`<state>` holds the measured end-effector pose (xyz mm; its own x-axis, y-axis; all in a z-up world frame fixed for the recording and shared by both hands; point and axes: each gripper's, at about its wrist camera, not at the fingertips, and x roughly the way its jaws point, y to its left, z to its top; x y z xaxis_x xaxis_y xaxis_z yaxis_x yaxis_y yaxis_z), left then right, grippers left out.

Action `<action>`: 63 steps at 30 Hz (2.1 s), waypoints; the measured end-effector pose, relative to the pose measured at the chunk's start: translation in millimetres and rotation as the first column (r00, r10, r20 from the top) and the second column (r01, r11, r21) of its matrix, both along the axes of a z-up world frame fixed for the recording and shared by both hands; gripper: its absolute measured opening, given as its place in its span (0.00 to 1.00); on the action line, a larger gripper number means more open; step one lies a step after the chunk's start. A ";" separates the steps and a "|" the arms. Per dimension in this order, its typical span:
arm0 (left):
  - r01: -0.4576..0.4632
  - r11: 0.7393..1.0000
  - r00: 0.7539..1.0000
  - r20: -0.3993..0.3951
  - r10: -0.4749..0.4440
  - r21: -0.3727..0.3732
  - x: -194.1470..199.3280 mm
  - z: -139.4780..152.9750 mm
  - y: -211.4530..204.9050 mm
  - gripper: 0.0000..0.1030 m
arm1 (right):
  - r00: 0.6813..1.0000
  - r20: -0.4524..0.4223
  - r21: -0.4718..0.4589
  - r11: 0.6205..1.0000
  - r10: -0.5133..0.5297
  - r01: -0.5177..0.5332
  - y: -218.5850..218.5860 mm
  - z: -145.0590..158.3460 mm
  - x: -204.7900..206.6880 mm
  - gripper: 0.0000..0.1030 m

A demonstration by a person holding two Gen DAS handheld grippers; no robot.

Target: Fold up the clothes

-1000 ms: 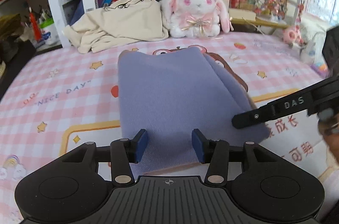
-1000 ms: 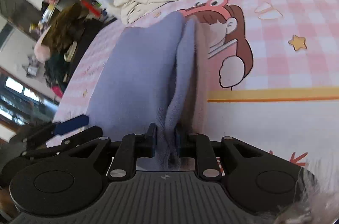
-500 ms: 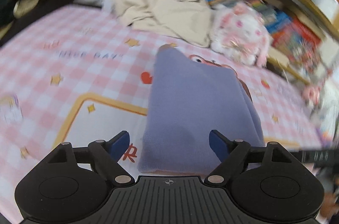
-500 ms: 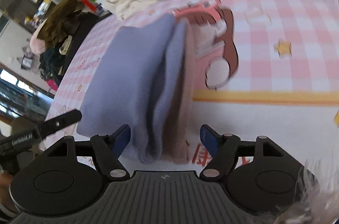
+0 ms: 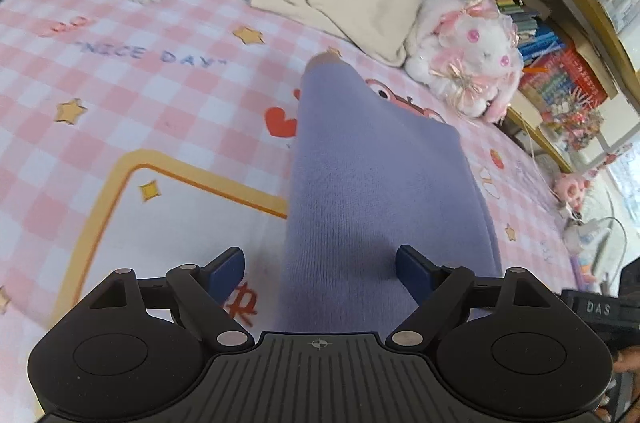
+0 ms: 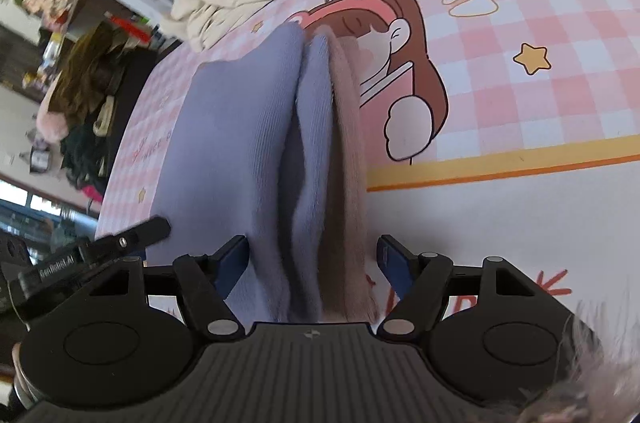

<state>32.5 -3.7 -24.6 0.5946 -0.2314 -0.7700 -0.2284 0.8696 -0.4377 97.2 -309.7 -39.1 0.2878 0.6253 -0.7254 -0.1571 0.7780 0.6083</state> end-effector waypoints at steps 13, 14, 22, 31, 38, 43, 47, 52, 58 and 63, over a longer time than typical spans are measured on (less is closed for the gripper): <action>0.059 0.992 0.998 -0.016 -0.061 -0.111 21.5 -12.7 -1.2 0.56 | 0.995 0.087 -0.084 0.995 -0.052 0.059 24.3 10.9 -4.1 0.31; 0.071 0.993 0.997 -0.019 -0.074 -0.092 19.8 -9.8 -5.2 0.55 | 0.992 0.122 -0.114 0.992 -0.031 0.045 27.6 16.5 -10.0 0.28; 0.185 0.982 0.980 -0.065 -0.188 -0.044 -9.3 3.1 -38.9 0.54 | 0.992 0.124 -0.178 0.984 0.011 0.011 5.1 27.6 -58.5 0.27; 0.189 0.980 0.977 -0.088 -0.194 -0.067 -31.2 -2.5 -54.9 0.65 | 1.000 -0.001 -0.131 0.991 -0.028 0.027 -30.1 17.3 -79.7 0.45; 0.139 0.986 0.986 -0.077 -0.147 -0.096 -30.4 -9.0 -56.7 0.66 | 0.998 -0.055 -0.041 0.999 -0.034 0.032 -36.6 5.7 -70.7 0.42; 0.148 0.989 0.987 -0.063 -0.149 -0.023 -32.0 1.2 -68.1 0.55 | 0.991 0.113 -0.158 0.986 0.075 -0.057 -17.1 28.6 -80.4 0.30; 0.145 0.989 0.987 -0.061 -0.146 -0.013 -33.2 2.8 -70.2 0.55 | 0.977 0.165 -0.215 0.972 0.132 -0.096 -10.3 33.3 -83.6 0.30; 0.106 0.989 0.991 -0.073 -0.113 -0.101 -34.6 -7.1 -58.4 0.58 | 0.997 0.055 -0.118 0.992 0.047 -0.040 -29.7 14.7 -71.5 0.41; 0.103 0.984 0.991 -0.066 -0.113 -0.144 -34.7 -14.3 -54.2 0.57 | 1.000 -0.003 -0.051 0.999 0.007 -0.007 -35.6 5.3 -66.0 0.45; 0.134 0.986 0.989 -0.049 -0.140 -0.095 -35.0 -8.7 -60.9 0.52 | 0.999 0.041 -0.075 0.997 0.036 -0.033 -28.3 11.9 -69.2 0.32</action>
